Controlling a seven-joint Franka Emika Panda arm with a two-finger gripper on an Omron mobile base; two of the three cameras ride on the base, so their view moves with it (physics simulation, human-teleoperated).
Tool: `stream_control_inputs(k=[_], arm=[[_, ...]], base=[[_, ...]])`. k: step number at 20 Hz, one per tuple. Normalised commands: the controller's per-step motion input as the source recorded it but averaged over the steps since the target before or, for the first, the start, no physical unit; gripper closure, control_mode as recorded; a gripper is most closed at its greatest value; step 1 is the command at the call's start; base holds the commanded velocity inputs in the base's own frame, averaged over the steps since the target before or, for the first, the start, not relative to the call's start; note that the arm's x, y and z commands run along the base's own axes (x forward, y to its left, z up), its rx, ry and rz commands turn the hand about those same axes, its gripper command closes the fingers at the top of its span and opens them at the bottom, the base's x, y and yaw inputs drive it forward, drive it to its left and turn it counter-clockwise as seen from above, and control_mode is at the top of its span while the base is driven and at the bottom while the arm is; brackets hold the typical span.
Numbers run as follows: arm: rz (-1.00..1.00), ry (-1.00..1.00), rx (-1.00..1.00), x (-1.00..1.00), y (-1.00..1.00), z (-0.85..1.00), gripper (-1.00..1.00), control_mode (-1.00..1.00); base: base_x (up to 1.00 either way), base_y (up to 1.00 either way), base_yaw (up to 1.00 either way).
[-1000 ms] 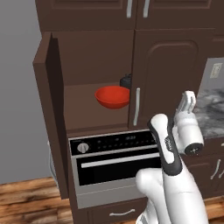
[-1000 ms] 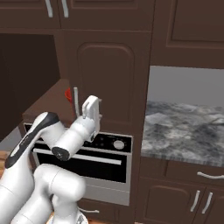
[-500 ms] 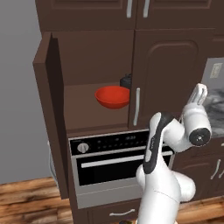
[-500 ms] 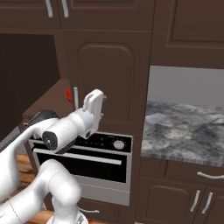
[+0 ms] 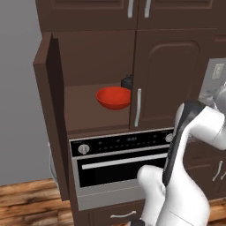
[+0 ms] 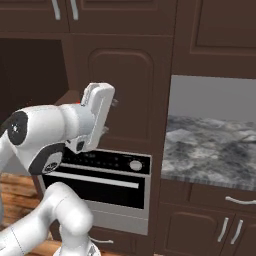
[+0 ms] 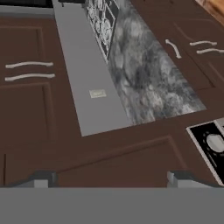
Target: Pick the mug and place it in the sink. Pick the bowl and place it in the open cabinet and then close the cabinet.
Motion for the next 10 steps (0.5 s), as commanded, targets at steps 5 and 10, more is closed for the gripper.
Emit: stream_control_inputs(k=[5,10], arm=[[-0.02,-0.04,0.0,-1.0,0.1,0.0,-1.0,-1.0],[0.0,-0.13,-0.05,-0.94,0.47,0.0,-1.0,-1.0]], base=[[0.0,0.0,0.0],[0.0,0.0,0.0]])
